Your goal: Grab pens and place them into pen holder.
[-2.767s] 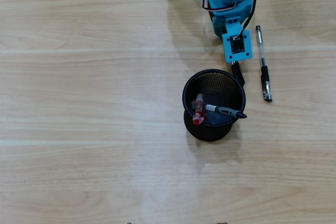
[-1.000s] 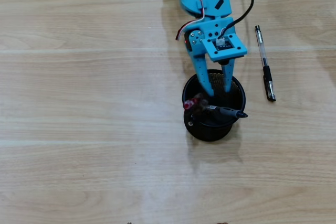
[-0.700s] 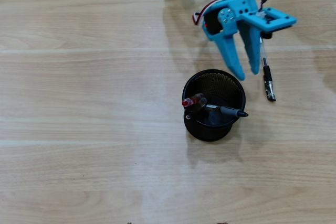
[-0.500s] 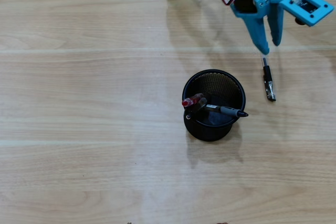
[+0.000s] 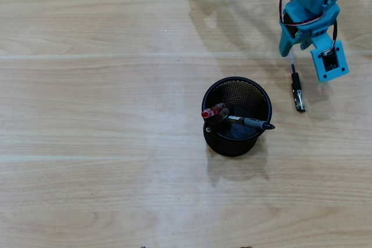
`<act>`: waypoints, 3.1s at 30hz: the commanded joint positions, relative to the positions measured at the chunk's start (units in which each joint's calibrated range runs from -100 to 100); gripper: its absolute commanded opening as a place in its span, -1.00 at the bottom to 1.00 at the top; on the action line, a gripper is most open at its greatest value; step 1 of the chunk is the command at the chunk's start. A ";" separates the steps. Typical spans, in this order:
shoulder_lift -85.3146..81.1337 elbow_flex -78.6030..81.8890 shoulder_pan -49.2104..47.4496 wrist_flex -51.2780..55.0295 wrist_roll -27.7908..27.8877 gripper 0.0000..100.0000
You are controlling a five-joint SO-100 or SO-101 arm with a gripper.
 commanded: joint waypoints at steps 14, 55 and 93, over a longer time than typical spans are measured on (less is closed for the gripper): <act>8.63 -2.59 -0.10 -0.81 -4.48 -0.84; -46.48 55.80 27.56 -84.26 7.86 -0.96; -58.83 62.05 26.92 -73.18 34.68 -0.93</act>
